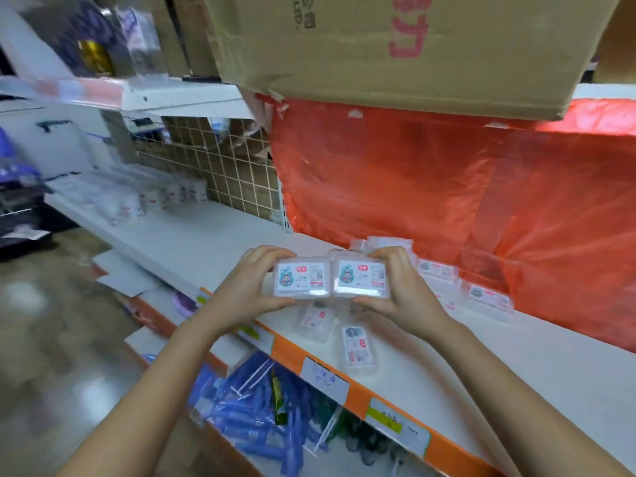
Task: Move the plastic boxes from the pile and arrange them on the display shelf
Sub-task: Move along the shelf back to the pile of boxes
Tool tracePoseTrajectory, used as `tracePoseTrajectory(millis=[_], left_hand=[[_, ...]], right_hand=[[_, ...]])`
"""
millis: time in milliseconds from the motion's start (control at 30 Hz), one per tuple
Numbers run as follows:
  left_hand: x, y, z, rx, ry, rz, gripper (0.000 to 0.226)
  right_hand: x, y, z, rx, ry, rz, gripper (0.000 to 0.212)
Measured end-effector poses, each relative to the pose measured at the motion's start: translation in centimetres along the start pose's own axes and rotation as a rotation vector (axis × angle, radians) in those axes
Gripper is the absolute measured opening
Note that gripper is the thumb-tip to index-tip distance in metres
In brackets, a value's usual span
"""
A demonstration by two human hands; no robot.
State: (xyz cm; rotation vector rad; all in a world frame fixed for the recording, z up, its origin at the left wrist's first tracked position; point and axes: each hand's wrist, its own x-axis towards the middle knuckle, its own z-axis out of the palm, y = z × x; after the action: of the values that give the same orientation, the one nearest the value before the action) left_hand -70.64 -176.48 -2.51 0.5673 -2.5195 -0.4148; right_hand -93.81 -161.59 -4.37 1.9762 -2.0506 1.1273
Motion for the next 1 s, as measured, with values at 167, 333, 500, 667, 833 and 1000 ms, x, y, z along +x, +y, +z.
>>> tracePoseTrajectory(millis=[167, 333, 500, 667, 833, 1000], left_hand=[[-4.3, -5.5, -6.4, 0.064, 0.050, -0.086, 0.072], [-9.0, -11.2, -12.7, 0.122, 0.082, -0.212, 0.075], [-12.7, -18.0, -17.6, 0.170, 0.132, -0.290, 0.065], [-14.9, -23.6, -21.3, 0.167, 0.180, -0.314, 0.058], [-16.3, -29.6, -23.9, 0.175, 0.188, -0.375, 0.070], [-16.4, -36.0, -26.2, 0.184, 0.221, -0.425, 0.078]], right_hand=[[5.6, -5.5, 5.8, 0.086, -0.050, -0.141, 0.072], [10.7, -11.9, 12.7, 0.154, -0.077, -0.237, 0.070], [15.3, -17.6, 19.7, 0.201, -0.088, -0.274, 0.078], [19.5, -21.6, 25.9, 0.229, -0.136, -0.292, 0.078], [23.7, -24.2, 31.6, 0.240, -0.195, -0.327, 0.075], [28.9, -26.3, 37.1, 0.223, -0.216, -0.354, 0.073]])
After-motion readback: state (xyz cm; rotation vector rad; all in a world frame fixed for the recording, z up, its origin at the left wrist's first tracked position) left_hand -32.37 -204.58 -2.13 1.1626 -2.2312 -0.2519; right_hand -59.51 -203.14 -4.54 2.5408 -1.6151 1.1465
